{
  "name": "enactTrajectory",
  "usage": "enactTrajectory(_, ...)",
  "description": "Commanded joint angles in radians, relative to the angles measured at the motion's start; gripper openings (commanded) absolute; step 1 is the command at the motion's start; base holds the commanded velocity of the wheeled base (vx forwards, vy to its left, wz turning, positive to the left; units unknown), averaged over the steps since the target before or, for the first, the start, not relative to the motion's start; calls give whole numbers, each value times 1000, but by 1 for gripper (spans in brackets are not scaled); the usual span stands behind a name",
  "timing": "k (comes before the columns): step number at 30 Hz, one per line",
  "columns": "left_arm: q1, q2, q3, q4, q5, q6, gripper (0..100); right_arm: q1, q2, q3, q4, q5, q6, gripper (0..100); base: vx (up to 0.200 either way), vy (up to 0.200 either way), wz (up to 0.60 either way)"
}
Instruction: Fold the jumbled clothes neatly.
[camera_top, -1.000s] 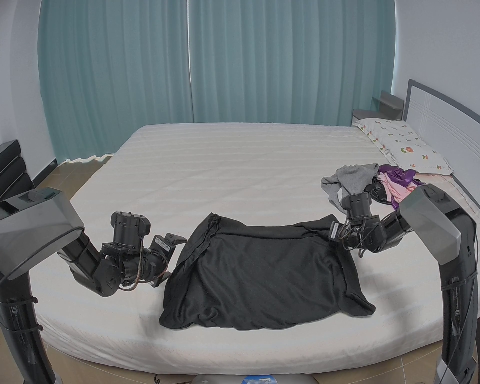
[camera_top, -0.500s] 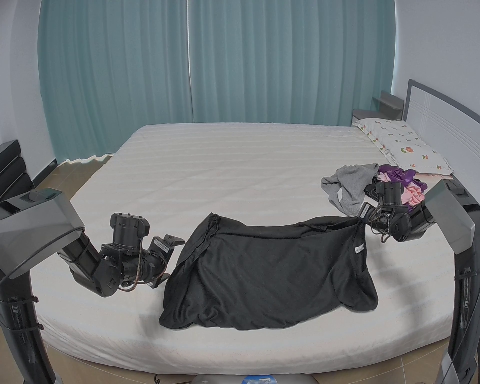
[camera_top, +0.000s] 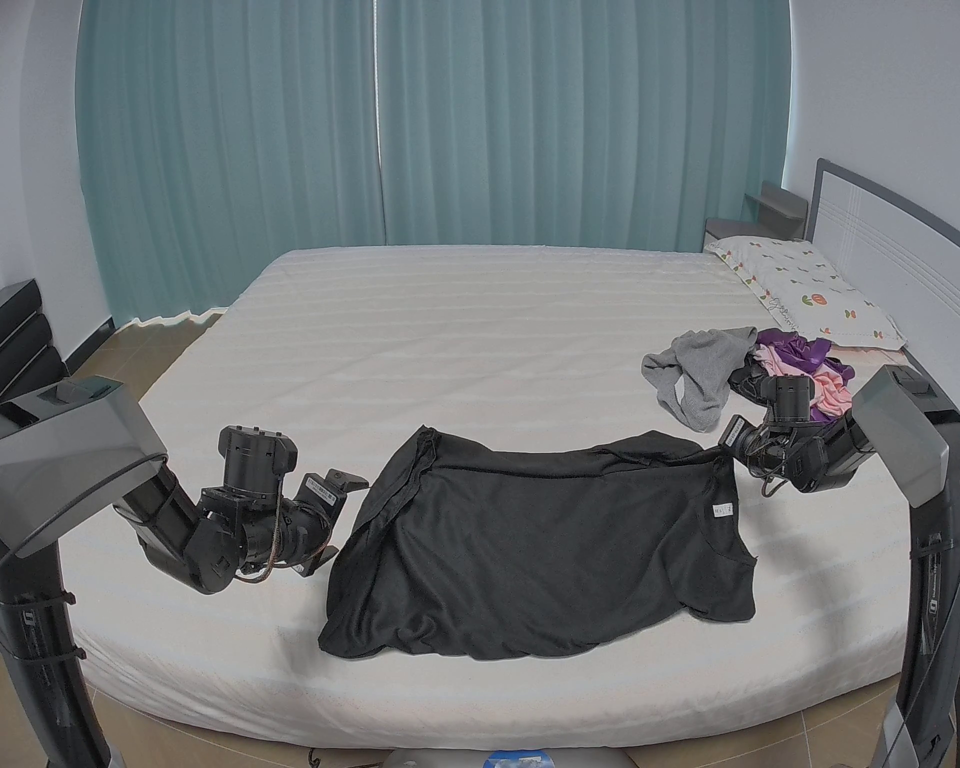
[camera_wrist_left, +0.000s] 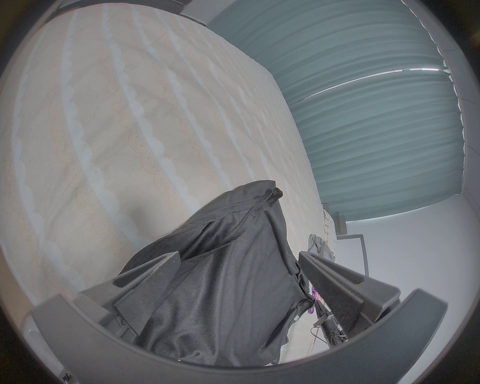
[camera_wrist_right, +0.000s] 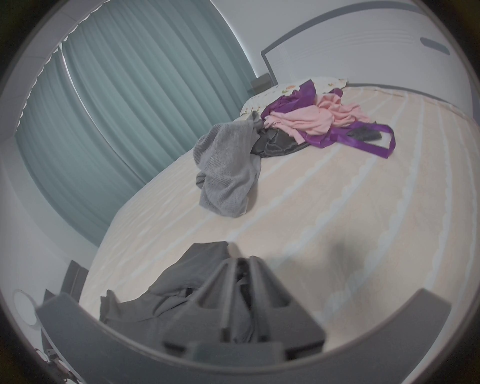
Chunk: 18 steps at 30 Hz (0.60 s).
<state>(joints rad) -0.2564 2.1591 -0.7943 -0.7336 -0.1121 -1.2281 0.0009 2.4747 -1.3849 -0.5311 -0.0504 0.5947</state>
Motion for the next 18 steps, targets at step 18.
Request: enactTrajectory(18,-3,-70,46,0,-3,7,100,-35,-352,475,-99,253,112,100,0,0,0)
